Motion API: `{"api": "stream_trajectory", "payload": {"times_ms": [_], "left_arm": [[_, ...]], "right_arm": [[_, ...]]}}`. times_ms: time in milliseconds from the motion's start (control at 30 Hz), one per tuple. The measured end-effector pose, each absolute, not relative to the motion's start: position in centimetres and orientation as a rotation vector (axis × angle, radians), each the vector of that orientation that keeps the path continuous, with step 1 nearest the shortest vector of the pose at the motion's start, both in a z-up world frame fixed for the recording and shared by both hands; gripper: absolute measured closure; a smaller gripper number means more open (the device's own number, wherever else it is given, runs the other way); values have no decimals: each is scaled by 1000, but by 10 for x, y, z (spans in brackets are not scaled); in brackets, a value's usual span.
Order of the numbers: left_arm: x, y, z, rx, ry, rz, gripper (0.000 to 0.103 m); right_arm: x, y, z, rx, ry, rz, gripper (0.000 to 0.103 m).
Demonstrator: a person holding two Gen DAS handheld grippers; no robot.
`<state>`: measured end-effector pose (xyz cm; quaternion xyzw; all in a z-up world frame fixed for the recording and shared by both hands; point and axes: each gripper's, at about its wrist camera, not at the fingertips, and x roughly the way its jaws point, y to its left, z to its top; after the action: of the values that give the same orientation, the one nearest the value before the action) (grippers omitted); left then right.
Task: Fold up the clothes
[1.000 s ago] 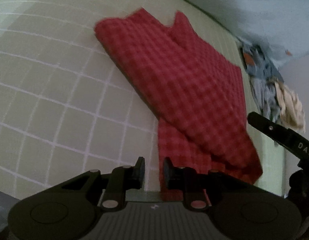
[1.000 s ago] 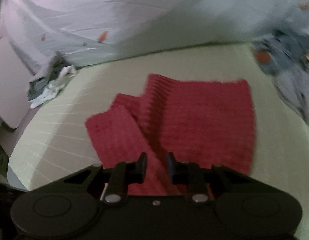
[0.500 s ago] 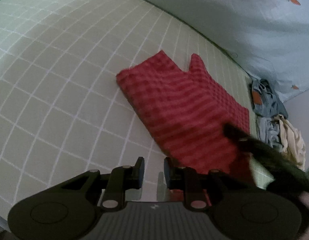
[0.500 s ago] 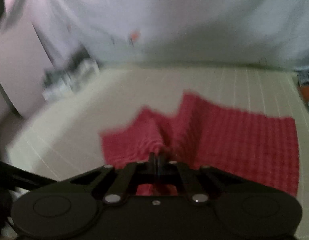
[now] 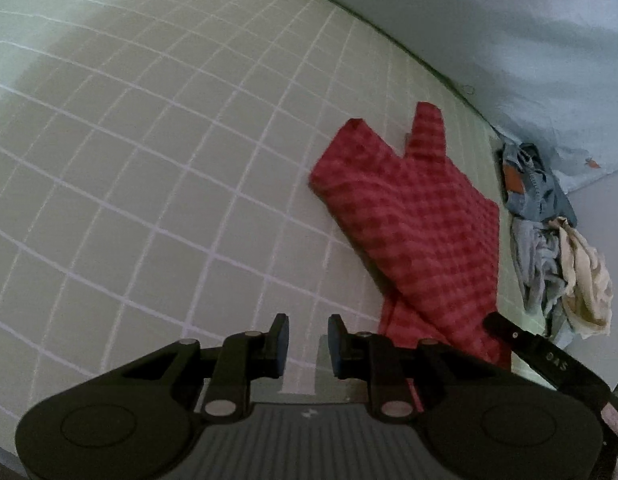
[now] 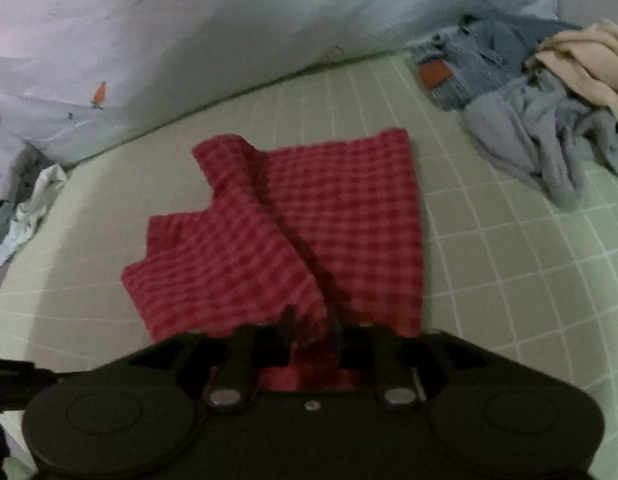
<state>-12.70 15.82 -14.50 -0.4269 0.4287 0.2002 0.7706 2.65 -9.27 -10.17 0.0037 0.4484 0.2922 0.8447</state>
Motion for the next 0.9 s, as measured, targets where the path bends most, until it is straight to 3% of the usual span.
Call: {"api": "stream_trajectory", "payload": {"times_ms": [133, 400, 800, 833, 867, 900], "left_arm": [[-128, 163, -148, -1008, 884, 448, 75], [-124, 181, -145, -1090, 794, 498, 73], [-68, 232, -160, -1217, 765, 438, 61], [-62, 235, -163, -1236, 770, 435, 61], [-56, 239, -166, -1256, 774, 431, 61], [-49, 242, -170, -1275, 778, 428, 61]], "right_arm": [[32, -85, -90, 0, 887, 663, 67], [54, -52, -93, -63, 878, 729, 67], [101, -9, -121, -75, 950, 802, 63], [106, -6, -122, -69, 952, 828, 71], [109, -5, -122, -57, 956, 857, 86], [110, -4, -122, -44, 957, 868, 92]]}}
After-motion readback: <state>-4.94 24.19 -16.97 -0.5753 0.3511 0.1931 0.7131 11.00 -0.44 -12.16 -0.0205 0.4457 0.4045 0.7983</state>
